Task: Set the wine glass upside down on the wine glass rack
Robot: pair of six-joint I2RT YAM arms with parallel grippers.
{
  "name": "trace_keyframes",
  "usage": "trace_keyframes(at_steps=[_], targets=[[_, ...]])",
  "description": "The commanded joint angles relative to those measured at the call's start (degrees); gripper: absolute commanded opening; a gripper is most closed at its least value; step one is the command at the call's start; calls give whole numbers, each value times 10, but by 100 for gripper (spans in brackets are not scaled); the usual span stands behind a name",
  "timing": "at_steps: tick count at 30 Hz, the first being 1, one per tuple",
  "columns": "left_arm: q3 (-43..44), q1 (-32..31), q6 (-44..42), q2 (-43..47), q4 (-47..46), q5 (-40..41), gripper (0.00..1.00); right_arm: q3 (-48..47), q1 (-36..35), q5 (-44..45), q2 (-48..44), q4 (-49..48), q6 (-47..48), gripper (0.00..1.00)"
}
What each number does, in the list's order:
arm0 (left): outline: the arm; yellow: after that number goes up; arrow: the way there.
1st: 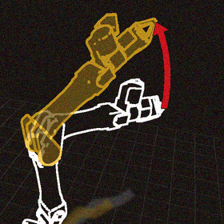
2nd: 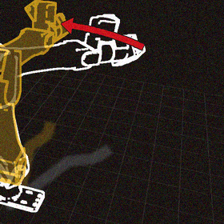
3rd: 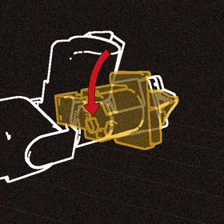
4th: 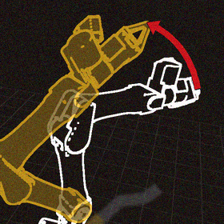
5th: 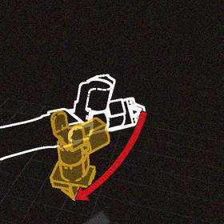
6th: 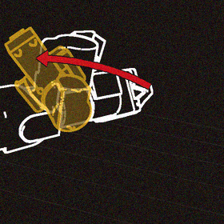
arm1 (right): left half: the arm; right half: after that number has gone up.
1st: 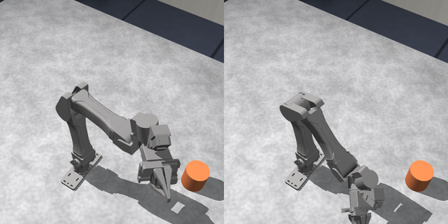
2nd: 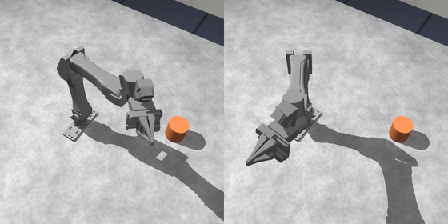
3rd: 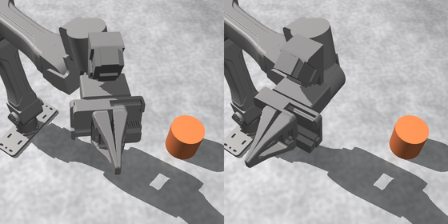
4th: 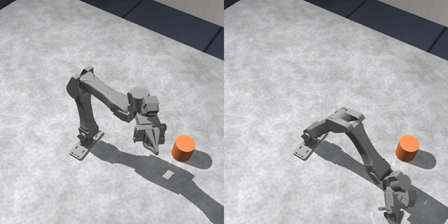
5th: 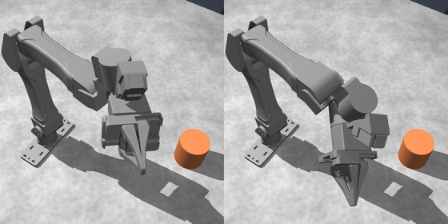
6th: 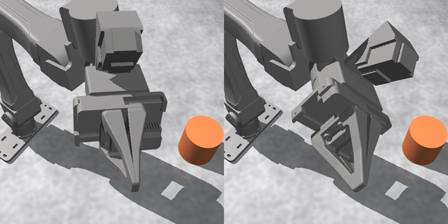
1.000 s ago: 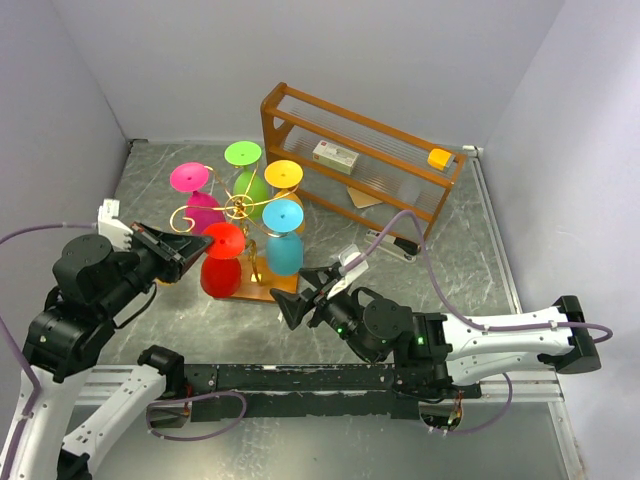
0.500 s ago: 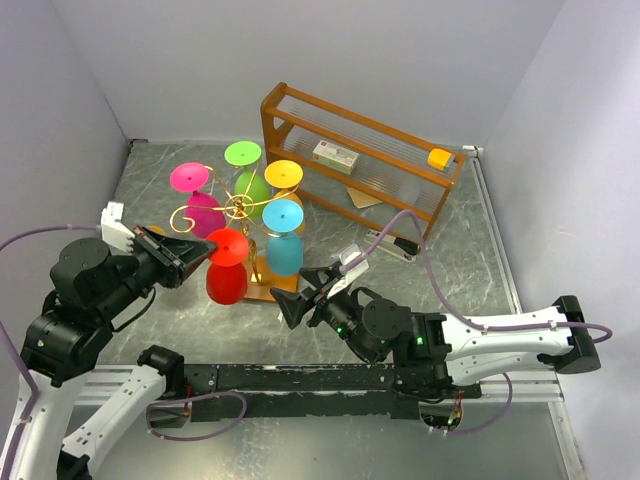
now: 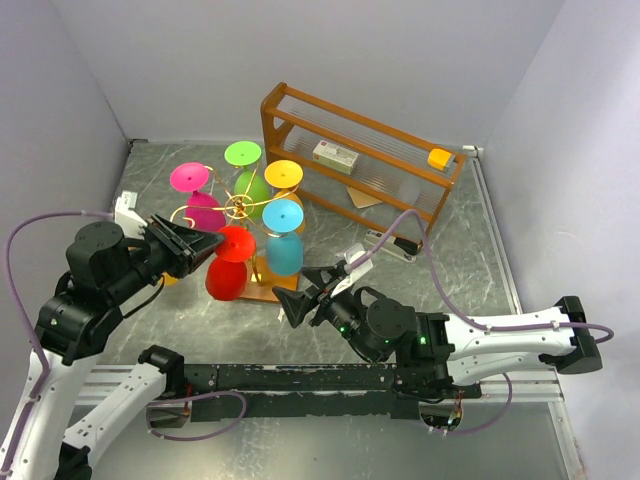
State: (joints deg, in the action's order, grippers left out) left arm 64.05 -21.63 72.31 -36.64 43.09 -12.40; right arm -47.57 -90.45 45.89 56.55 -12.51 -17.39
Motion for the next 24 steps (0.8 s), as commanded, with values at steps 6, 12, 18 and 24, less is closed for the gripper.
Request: trace_keyframes(at_steps=[6,12,18,24], targets=[[39,-2,-44,-11,19,18,45,0,-2,5,-5,-4,0,69],[86,-2,-95,-35,62,49,62,4,-2,9,-8,-5,-4,69],[150,-2,-176,-78,99,73,72,4,-2,10,-10,-1,-8,69],[229,-2,-282,-122,174,212,72,7,-2,14,-14,4,-15,69]])
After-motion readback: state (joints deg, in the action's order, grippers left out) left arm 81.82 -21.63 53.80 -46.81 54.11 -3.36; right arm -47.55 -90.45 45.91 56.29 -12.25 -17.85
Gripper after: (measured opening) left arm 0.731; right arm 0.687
